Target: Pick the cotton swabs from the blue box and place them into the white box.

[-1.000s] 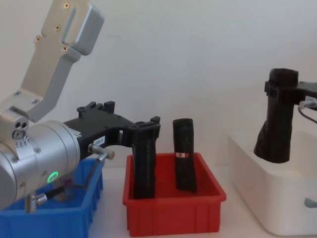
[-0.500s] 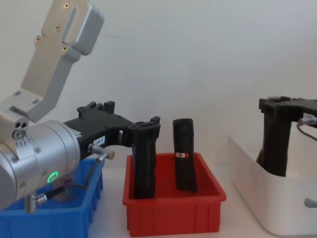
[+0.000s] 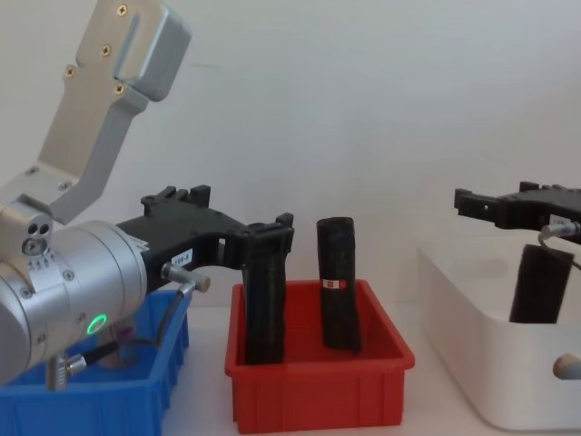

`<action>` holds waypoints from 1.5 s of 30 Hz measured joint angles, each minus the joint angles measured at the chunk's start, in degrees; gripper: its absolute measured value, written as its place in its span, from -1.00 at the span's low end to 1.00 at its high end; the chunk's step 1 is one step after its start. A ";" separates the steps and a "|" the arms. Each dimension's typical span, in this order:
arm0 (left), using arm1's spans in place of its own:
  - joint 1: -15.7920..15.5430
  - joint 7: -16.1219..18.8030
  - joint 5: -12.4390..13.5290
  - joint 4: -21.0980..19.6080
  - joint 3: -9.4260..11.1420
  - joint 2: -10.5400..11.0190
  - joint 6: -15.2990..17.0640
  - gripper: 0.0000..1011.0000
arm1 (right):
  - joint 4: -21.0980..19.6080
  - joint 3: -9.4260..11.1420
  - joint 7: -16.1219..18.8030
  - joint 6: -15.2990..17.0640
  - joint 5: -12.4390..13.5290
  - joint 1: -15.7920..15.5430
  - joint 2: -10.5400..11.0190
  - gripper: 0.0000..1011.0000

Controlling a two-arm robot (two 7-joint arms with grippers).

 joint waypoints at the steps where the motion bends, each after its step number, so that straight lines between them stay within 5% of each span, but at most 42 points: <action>1: 0.00 0.00 0.00 0.00 0.00 0.00 0.00 0.99 | 0.02 -0.01 0.04 -0.05 0.00 0.00 0.00 0.88; 45: 0.00 0.00 0.00 0.00 0.00 0.00 0.00 0.99 | 0.05 -0.19 0.60 -0.90 -0.42 -0.12 0.06 0.98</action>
